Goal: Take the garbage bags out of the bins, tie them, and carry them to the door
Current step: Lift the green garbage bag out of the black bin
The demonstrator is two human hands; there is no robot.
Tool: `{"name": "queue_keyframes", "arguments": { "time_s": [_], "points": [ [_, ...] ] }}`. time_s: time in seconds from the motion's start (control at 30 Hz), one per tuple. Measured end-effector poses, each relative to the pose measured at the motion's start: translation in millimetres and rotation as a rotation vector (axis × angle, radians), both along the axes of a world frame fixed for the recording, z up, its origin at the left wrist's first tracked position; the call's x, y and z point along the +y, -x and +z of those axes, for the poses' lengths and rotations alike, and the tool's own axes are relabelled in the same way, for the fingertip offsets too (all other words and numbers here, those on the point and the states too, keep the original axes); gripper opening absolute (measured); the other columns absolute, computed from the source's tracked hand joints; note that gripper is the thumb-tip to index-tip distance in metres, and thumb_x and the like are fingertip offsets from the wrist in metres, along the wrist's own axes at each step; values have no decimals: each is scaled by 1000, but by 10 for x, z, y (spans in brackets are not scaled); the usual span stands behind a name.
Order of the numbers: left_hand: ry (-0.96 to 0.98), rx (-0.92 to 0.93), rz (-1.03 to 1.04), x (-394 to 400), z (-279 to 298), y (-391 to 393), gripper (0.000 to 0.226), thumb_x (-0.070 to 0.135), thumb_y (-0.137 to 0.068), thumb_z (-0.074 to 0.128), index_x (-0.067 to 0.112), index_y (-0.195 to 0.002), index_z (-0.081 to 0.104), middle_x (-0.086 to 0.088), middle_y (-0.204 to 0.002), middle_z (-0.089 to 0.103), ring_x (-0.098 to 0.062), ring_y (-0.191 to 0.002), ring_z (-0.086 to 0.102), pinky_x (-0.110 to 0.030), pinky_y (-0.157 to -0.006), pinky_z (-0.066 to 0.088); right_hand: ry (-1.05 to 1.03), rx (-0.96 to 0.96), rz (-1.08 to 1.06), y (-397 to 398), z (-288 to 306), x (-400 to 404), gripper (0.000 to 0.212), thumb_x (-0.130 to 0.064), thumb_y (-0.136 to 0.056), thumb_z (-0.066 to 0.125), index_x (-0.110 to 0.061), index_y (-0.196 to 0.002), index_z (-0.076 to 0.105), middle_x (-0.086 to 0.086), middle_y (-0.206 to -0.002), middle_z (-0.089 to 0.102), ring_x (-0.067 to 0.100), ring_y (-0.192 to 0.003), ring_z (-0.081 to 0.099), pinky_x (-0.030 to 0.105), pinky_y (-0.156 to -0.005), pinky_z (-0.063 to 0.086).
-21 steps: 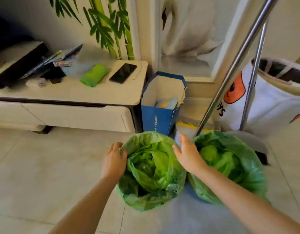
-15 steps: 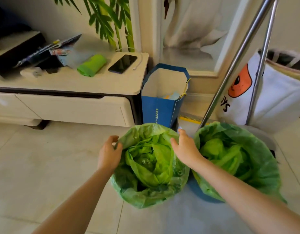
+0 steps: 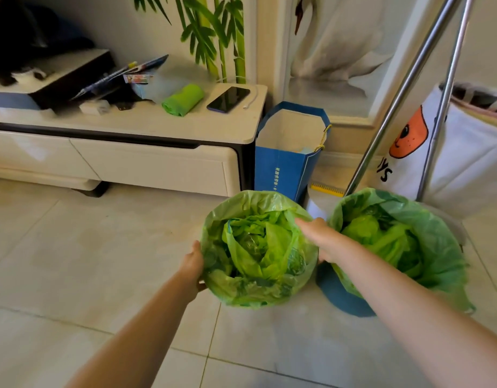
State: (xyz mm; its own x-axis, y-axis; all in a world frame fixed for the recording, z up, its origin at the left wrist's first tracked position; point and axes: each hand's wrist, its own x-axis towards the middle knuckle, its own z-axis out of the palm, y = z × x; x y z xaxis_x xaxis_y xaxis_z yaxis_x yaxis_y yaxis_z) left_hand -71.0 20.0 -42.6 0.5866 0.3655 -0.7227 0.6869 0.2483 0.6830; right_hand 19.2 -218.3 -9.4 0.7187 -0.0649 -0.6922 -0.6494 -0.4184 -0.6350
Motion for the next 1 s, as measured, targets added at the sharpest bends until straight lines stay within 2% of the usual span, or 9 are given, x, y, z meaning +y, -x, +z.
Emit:
{"name": "queue_keyframes", "arguments": {
  "time_s": [0.1, 0.2, 0.27, 0.37, 0.5, 0.6, 0.7, 0.87, 1.0],
  "points": [
    [71, -19, 1, 27, 68, 131, 41, 35, -101, 31, 4, -116, 54, -14, -94, 61, -30, -80, 60, -39, -66, 52, -203, 75, -150, 62, -206, -138, 78, -69, -80, 35, -24, -143, 30, 9, -143, 46, 33, -120, 53, 59, -98, 41],
    [120, -31, 10, 40, 138, 237, 31, 26, -100, 36, 4, -108, 57, -15, -91, 60, -29, -78, 60, -38, -64, 52, -316, 193, -285, 354, -58, -133, 69, -70, -85, 27, -20, -127, 50, 15, -125, 60, 33, -108, 60, 55, -92, 48],
    [156, -45, 11, 36, 182, 314, 28, 23, -100, 38, 3, -101, 58, -14, -88, 60, -28, -77, 60, -39, -66, 52, -390, 209, -365, 521, -24, -151, 56, -61, -91, 33, -12, -106, 57, 17, -96, 65, 31, -90, 63, 47, -76, 53],
    [174, -70, 9, 37, 208, 409, 18, 14, -99, 44, 2, -96, 58, -14, -85, 60, -26, -74, 59, -39, -68, 52, -448, 212, -439, 723, -49, -153, 26, -29, -93, 45, -10, -77, 53, 10, -69, 54, 24, -68, 54, 34, -63, 45],
    [187, -104, 18, -4, 281, 513, 13, 8, -97, 48, -1, -91, 56, -15, -87, 59, -27, -74, 60, -38, -69, 53, -471, 198, -496, 834, -63, -164, 29, -11, -94, 36, -14, -67, 45, 2, -64, 42, 15, -54, 38, 24, -53, 23],
    [219, -122, 35, -12, 343, 537, 13, 5, -96, 49, -3, -88, 55, -17, -87, 58, -29, -74, 59, -38, -68, 52, -482, 218, -471, 853, -30, -216, 29, -8, -96, 36, -11, -68, 42, 3, -62, 38, 14, -53, 35, 23, -49, 20],
    [227, -127, 44, 5, 379, 513, 11, 3, -96, 48, -5, -90, 53, -18, -87, 57, -30, -72, 59, -37, -65, 51, -447, 235, -444, 869, -36, -243, 24, -7, -96, 40, -7, -72, 44, 6, -65, 38, 17, -56, 38, 24, -52, 25],
    [210, -113, 30, 54, 414, 480, 17, 10, -92, 58, -4, -99, 56, -17, -88, 58, -27, -71, 60, -28, -49, 56, -487, 225, -491, 850, -58, -202, 17, -7, -96, 43, -5, -79, 47, 12, -75, 49, 24, -68, 51, 33, -54, 49],
    [128, -158, 48, 103, 484, 389, 10, 5, -90, 58, -3, -96, 56, -16, -89, 58, -27, -69, 61, -26, -47, 56, -499, 125, -518, 760, 36, -198, 20, 2, -91, 41, -10, -76, 46, 7, -68, 43, 16, -59, 42, 26, -48, 39]
  ]
}}
